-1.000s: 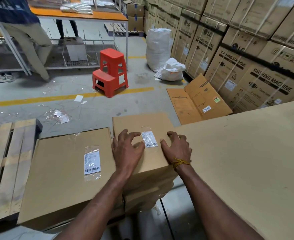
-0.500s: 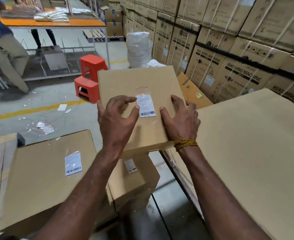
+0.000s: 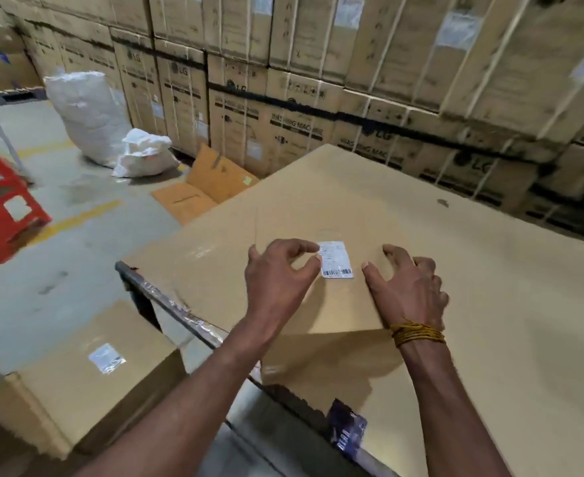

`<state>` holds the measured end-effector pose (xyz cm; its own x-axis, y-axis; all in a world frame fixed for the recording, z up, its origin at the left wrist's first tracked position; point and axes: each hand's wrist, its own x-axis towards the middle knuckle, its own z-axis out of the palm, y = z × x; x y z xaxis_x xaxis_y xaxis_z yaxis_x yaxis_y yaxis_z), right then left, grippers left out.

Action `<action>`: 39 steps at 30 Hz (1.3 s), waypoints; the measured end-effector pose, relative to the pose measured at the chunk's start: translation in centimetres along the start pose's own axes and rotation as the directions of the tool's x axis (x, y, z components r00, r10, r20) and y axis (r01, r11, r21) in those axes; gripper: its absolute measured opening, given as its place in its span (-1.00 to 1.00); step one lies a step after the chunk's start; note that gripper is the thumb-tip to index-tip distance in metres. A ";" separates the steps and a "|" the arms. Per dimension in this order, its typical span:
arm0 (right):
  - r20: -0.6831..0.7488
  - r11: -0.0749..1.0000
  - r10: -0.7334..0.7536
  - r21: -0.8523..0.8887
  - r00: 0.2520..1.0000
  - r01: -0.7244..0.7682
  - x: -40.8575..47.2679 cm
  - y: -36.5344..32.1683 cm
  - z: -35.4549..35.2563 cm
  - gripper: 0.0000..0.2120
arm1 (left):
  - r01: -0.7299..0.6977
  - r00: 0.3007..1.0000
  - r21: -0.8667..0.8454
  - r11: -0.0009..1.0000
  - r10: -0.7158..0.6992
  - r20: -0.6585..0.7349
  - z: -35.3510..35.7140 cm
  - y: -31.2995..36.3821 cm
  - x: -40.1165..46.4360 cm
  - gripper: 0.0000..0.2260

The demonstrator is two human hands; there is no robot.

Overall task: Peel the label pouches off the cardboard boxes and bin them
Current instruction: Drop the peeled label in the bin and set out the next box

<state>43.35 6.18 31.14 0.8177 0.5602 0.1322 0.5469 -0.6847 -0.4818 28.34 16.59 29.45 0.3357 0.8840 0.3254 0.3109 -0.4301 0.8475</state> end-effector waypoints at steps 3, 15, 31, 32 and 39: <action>-0.033 0.992 0.122 -0.040 0.992 -0.123 -0.2 6.7 -3.6 -0.50 | -0.030 0.987 -0.024 0.999 0.033 0.156 5.8 3.7 -2.3 -0.89; -0.057 0.949 0.302 -0.078 0.952 -0.305 -1.0 21.8 -9.2 -0.51 | -0.139 0.901 0.051 0.989 0.105 0.421 17.7 10.9 -8.3 -0.75; -0.088 0.993 0.019 -0.119 0.996 -0.029 5.5 23.4 -7.5 -0.61 | -0.256 0.819 0.326 0.910 0.025 0.573 22.5 10.6 -3.0 -0.51; -0.074 0.993 0.012 -0.119 0.997 -0.021 6.1 23.5 -7.5 -0.61 | -0.265 0.819 0.341 0.902 0.024 0.574 22.9 10.6 -2.8 -0.51; 0.019 0.990 -0.090 -0.105 0.996 0.091 10.5 23.5 -7.9 -0.63 | -0.297 0.829 0.390 0.871 0.033 0.559 25.0 11.3 -2.1 -0.51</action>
<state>66.21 -7.75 28.08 0.7618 0.6280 0.1587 0.6351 -0.6759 -0.3740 53.36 5.31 27.82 0.7850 0.6162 0.0632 0.5182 -0.7092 0.4780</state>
